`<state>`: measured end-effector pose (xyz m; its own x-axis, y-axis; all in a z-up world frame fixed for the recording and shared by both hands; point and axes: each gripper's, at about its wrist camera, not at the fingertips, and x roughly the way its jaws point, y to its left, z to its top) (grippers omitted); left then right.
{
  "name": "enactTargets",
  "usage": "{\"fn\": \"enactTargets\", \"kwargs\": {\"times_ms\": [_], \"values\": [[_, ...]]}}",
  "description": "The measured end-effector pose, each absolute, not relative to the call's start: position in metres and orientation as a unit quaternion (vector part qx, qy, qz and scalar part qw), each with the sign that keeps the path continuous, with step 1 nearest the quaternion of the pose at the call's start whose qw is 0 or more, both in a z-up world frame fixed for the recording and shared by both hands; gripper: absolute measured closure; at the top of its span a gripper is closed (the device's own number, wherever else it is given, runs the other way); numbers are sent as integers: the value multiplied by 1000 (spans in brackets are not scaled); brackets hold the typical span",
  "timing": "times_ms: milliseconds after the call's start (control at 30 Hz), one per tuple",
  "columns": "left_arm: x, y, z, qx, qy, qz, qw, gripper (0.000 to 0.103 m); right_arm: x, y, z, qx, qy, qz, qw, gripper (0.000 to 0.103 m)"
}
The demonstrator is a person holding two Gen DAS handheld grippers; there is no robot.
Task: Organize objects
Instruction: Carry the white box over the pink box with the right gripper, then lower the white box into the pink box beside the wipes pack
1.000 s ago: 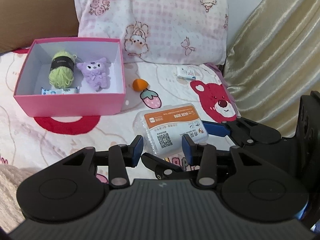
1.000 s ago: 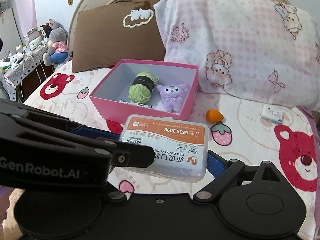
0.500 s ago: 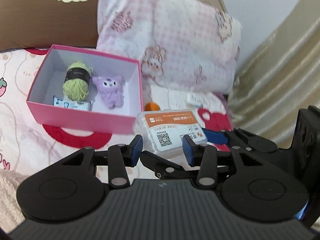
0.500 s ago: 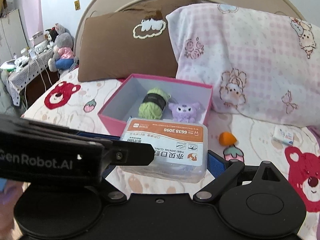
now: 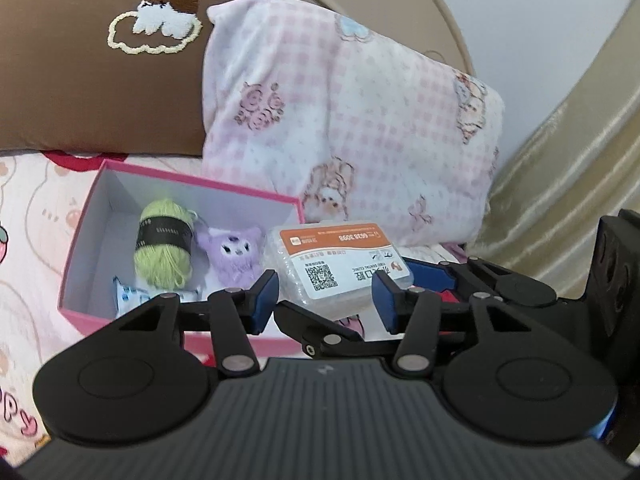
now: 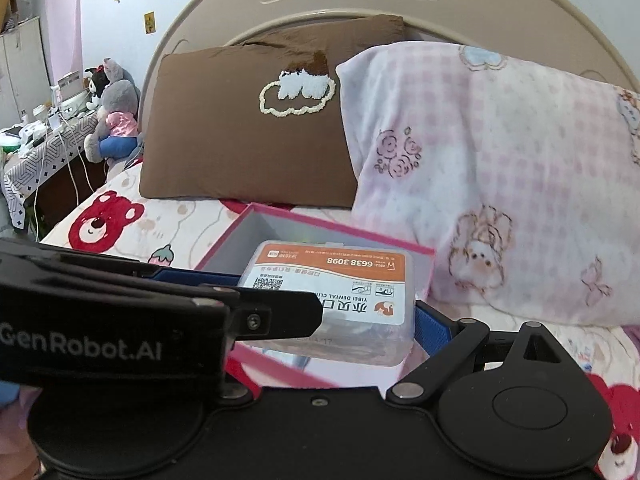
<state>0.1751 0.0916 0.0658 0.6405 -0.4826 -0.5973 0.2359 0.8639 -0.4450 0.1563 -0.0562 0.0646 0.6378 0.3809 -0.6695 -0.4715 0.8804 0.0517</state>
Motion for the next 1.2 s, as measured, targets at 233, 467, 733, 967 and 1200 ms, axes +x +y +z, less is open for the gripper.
{"fn": "enactTargets", "kwargs": {"times_ms": [233, 467, 733, 967, 1200], "values": [[213, 114, 34, -193, 394, -188, 879, 54, 195, -36, 37, -66, 381, 248, 888, 7], [239, 130, -9, -219, 434, -183, 854, 54, 217, -30, -7, -50, 405, 274, 871, 7], [260, 130, -42, -223, 458, -177, 842, 54, 242, -38, -40, -16, 437, 291, 851, 7], [271, 139, -66, -231, 478, -152, 834, 53, 250, -33, -60, -3, 456, 317, 832, 7], [278, 143, -81, -239, 493, -146, 824, 54, 259, -31, -77, 5, 467, 320, 824, 10]]}}
